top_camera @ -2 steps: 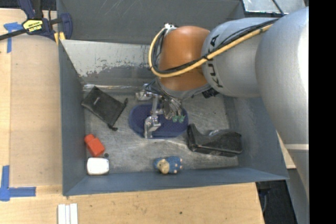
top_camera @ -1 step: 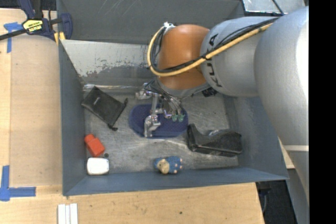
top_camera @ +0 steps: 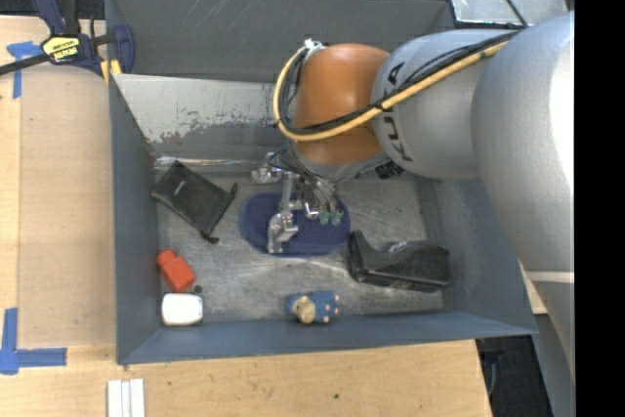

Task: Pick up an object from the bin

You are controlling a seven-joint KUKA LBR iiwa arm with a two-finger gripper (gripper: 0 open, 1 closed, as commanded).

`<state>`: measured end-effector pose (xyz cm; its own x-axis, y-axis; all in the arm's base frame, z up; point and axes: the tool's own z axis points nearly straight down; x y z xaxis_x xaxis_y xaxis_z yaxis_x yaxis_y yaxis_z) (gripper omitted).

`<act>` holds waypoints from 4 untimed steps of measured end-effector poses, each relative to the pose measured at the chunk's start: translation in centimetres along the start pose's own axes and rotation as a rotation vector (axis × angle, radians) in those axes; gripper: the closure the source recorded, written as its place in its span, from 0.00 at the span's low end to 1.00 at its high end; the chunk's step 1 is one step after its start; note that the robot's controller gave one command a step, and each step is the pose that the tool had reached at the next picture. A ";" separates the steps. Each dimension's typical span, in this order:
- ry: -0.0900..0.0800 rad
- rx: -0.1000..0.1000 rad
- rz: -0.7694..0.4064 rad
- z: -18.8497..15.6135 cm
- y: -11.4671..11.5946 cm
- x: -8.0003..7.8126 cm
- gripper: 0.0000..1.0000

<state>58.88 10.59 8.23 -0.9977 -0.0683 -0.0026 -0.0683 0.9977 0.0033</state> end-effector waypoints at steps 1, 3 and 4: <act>-0.013 -0.009 0.031 0.5 -1.4 1.1 0.00; 0.001 -0.003 0.031 0.1 -1.1 0.9 1.00; -0.006 0.002 0.030 -5.4 -1.2 0.7 1.00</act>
Offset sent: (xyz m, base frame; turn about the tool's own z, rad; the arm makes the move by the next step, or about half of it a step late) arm -0.0145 -0.0213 -0.0123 0.0304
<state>58.26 9.35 13.67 -0.9992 -0.0381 -0.0087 -0.0381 0.9993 0.0012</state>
